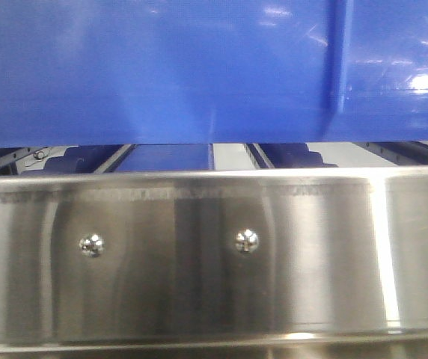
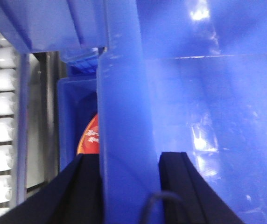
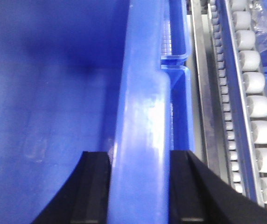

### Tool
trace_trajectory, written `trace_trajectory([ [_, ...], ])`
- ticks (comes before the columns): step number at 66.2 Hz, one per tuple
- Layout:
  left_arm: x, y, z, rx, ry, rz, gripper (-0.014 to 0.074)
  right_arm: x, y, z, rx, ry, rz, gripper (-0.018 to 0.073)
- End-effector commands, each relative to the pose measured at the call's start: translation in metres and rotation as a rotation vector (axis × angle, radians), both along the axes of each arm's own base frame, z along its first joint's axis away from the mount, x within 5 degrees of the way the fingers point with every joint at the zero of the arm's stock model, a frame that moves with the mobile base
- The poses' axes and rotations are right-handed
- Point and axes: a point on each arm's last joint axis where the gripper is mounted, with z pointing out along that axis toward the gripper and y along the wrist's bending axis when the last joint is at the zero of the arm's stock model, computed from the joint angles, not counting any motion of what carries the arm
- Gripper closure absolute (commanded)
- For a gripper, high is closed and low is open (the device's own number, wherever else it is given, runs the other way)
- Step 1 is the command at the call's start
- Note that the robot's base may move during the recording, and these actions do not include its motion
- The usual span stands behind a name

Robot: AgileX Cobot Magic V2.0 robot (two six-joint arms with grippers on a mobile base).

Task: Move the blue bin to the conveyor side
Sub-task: 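Close both grippers on opposite side rims of the blue bin, then lift the blue bin with both grippers and pull it off the shelf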

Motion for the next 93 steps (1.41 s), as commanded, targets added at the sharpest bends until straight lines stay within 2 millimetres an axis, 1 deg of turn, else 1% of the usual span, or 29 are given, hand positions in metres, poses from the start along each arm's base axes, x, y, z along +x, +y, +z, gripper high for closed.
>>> trace_trajectory([
  [1,0.000,-0.002,0.003,-0.005,-0.017,-0.002,0.0619,0.000,0.001,0.003,0.012,-0.016,0.007,0.0638],
  [12,-0.003,-0.002,0.005,-0.005,-0.026,0.002,0.0619,-0.002,0.000,0.005,0.013,-0.024,0.009,0.0638],
  [21,-0.016,-0.002,0.018,-0.010,-0.070,0.009,0.0619,-0.012,-0.003,0.016,0.023,-0.058,0.009,0.0638],
  [31,-0.040,-0.002,0.039,-0.015,-0.146,0.014,0.0619,-0.026,-0.009,0.032,0.029,-0.118,0.017,0.0638],
  [47,-0.090,-0.002,0.072,-0.015,-0.288,0.013,0.0619,-0.053,-0.018,0.074,0.050,-0.270,0.048,0.0638],
  [54,-0.112,-0.002,0.083,-0.015,-0.347,0.013,0.0619,-0.066,-0.022,0.091,0.054,-0.338,0.066,0.0638],
  [64,-0.135,-0.002,0.094,-0.021,-0.407,0.020,0.0619,-0.084,-0.028,0.106,0.068,-0.399,0.070,0.0638],
  [72,-0.142,-0.001,0.097,-0.010,-0.426,0.028,0.0619,-0.099,-0.033,0.114,0.071,-0.439,0.076,0.0638],
  [82,-0.142,0.001,0.096,-0.006,-0.422,0.052,0.0619,-0.110,-0.037,0.120,0.079,-0.468,0.076,0.0638],
  [93,-0.141,0.001,0.094,-0.006,-0.417,0.052,0.0619,-0.112,-0.037,0.120,0.080,-0.471,0.076,0.0638],
])
